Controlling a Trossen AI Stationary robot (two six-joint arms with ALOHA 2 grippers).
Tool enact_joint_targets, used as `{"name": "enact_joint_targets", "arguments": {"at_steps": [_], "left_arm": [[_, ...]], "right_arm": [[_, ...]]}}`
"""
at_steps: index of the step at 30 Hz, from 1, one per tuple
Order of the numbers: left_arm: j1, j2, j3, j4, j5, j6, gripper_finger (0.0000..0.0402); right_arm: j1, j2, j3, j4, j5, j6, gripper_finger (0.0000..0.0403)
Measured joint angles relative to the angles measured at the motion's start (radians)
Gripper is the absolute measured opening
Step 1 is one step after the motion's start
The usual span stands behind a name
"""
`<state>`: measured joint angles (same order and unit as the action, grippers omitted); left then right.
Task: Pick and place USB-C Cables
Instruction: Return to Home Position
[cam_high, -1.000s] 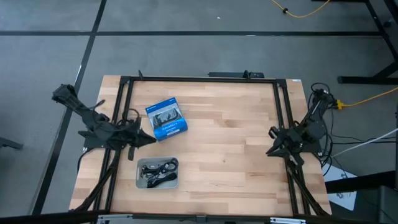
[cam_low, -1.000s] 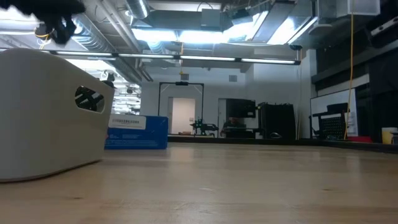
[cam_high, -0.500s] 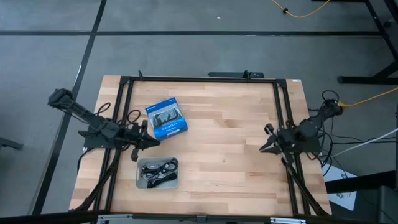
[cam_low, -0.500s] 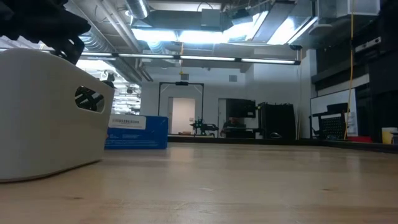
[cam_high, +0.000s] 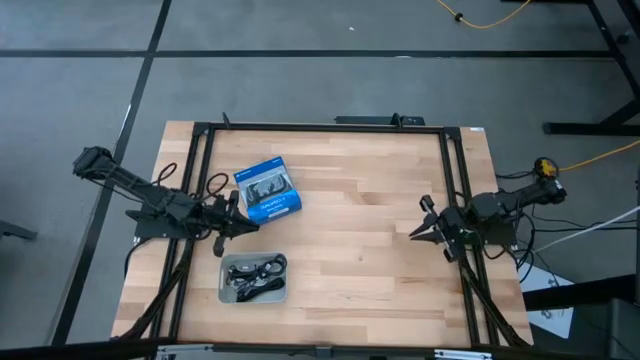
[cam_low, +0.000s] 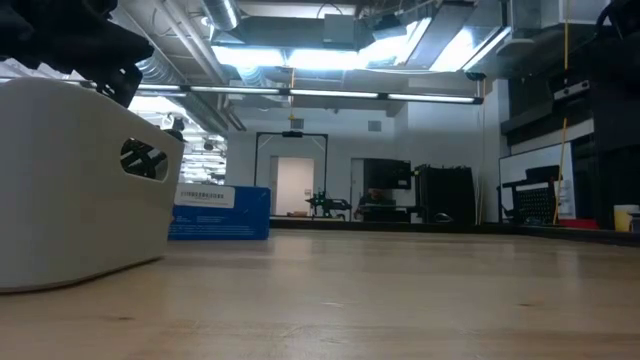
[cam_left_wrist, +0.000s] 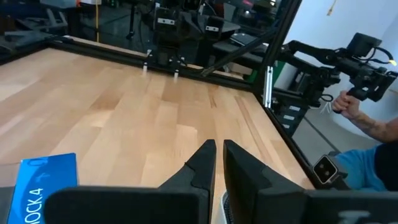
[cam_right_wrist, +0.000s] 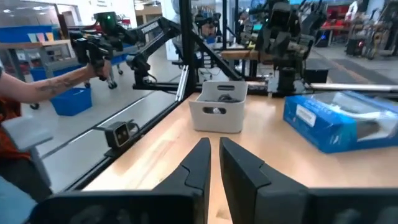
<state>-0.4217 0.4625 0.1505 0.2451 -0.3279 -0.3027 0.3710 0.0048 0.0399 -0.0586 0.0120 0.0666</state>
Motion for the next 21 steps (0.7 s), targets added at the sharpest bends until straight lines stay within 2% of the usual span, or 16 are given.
{"name": "enact_joint_targets", "arguments": {"at_steps": [8, 21], "left_arm": [[0.001, 0.001, -0.001, -0.044, 0.001, -0.006, 0.0025], [0.001, 0.010, -0.001, -0.028, 0.003, -0.024, 0.0025]], "right_arm": [[-0.049, -0.001, -0.001, 0.001, -0.007, -0.061, 0.0041], [-0.050, -0.001, -0.001, 0.001, -0.007, -0.072, 0.0041]]}}
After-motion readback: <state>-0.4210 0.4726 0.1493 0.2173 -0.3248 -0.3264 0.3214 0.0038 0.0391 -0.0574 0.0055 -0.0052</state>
